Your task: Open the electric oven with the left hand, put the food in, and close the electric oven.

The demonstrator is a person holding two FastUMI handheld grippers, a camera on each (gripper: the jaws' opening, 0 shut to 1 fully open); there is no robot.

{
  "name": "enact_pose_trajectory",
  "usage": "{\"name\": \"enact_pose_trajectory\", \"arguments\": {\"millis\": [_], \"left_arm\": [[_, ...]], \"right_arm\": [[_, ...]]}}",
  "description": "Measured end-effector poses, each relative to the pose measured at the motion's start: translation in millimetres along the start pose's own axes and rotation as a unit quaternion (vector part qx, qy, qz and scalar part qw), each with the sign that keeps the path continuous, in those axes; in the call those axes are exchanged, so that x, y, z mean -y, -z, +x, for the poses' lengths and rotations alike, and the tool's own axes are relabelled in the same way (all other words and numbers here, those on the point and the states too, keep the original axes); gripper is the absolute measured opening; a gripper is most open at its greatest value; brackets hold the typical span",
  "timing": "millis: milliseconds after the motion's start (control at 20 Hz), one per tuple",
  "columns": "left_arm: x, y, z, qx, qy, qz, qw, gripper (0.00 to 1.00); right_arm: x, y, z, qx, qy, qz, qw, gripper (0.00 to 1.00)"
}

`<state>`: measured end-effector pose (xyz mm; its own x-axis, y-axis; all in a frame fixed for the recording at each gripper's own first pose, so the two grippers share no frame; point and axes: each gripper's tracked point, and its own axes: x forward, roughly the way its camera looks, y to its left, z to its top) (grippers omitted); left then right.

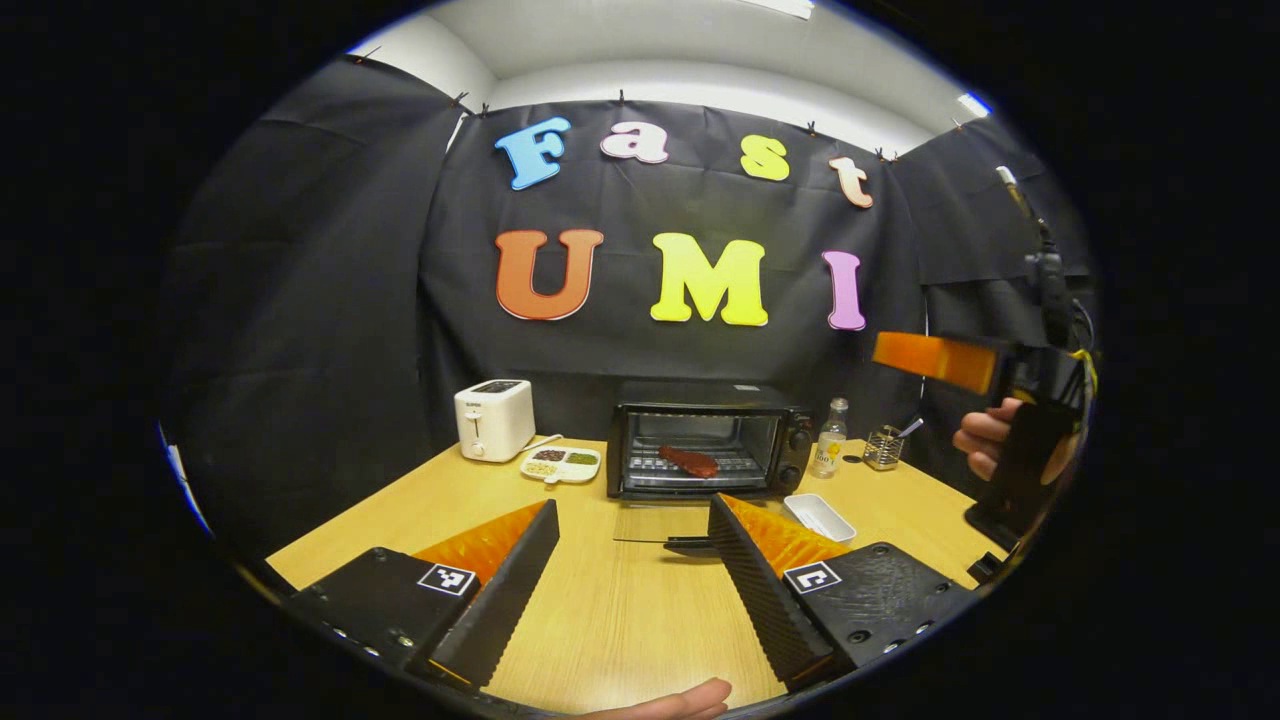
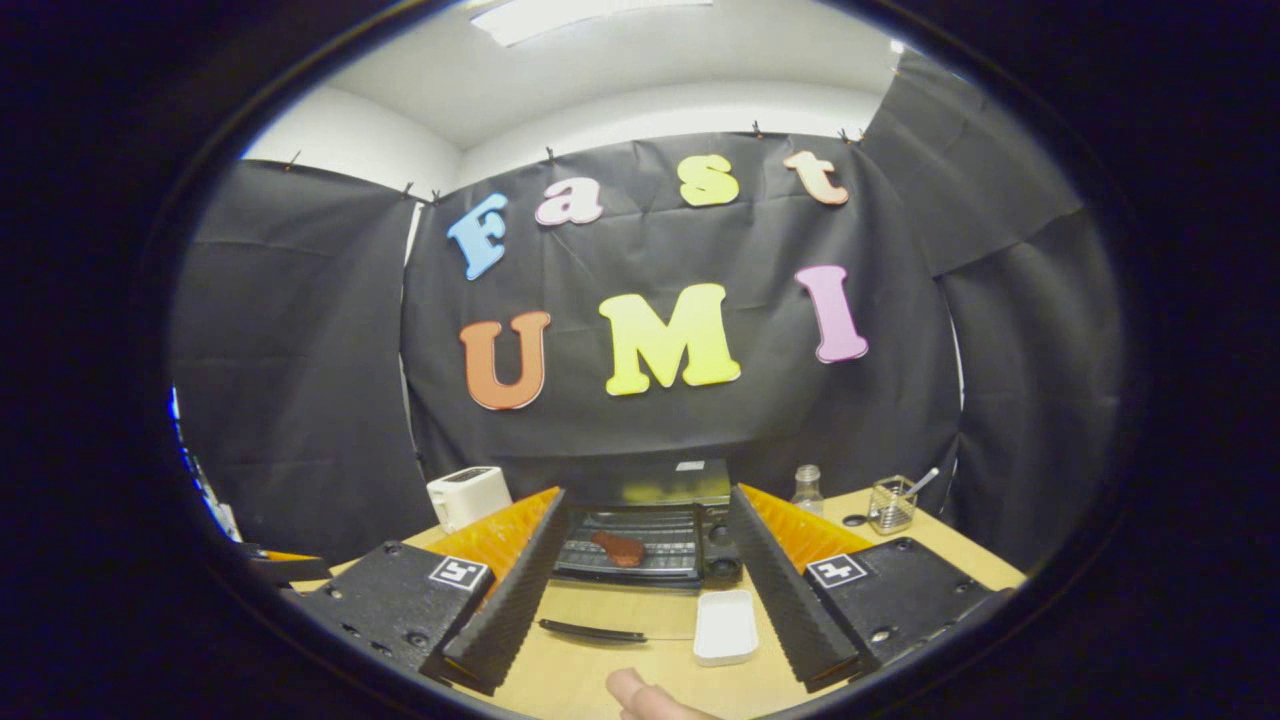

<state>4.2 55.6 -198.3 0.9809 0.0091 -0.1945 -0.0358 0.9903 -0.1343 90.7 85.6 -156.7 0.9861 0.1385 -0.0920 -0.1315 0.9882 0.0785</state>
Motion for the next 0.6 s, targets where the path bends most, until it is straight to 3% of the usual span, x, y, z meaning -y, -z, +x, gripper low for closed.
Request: {"name": "enact_pose_trajectory", "arguments": {"millis": [50,250,300,450,600], "left_arm": [[4.9,2.0,6.8,0.0,0.006,-0.002,1.0,0.96],[26.5,20.9,44.8,-0.007,0.025,0.001,1.0,0.96],[33.0,28.3,55.5,-0.016,0.03,0.003,0.999,0.96],[52.7,48.9,88.0,-0.037,0.044,-0.003,0.998,0.96],[66.0,85.2,116.0,-0.08,0.045,0.007,0.996,0.96]], "right_arm": [[6.9,-6.4,-9.9,0.004,0.008,-0.006,1.0,1.0],[27.4,-24.2,-43.5,0.006,0.04,-0.021,0.999,1.0],[31.5,-28.3,-48.7,0.008,0.044,-0.022,0.999,0.96],[46.1,-39.0,-62.5,0.016,0.059,-0.03,0.998,1.0],[55.2,-42.9,-73.9,0.019,0.068,-0.029,0.997,0.96]]}}
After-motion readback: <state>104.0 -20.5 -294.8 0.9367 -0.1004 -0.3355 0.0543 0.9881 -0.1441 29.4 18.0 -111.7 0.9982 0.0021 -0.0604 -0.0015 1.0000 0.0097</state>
